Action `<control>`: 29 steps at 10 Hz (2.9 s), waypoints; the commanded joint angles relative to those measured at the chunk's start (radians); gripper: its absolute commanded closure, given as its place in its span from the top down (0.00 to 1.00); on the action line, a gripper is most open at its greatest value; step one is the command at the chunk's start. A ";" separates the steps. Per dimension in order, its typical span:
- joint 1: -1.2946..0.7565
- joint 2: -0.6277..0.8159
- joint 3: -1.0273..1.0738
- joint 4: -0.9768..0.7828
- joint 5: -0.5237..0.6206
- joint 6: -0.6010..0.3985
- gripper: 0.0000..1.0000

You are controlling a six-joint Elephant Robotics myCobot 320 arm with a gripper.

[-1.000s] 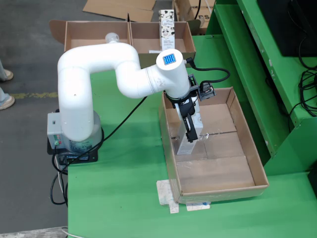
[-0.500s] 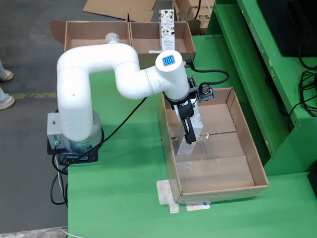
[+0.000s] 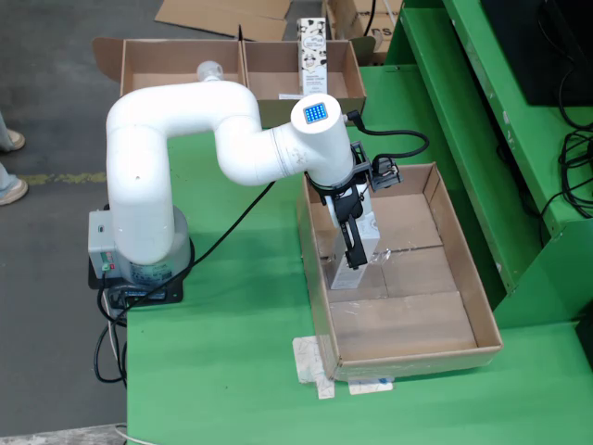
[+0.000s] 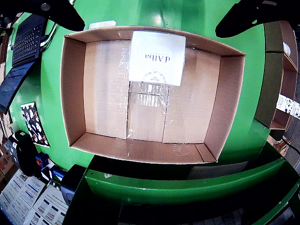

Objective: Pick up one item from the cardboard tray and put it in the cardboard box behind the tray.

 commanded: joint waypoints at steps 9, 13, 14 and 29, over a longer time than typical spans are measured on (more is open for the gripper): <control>0.024 -0.022 0.092 0.004 -0.006 0.007 1.00; 0.034 -0.082 0.151 0.017 -0.001 -0.001 1.00; 0.027 -0.162 0.246 0.004 0.024 -0.011 1.00; -0.011 -0.368 0.215 0.128 0.070 -0.032 1.00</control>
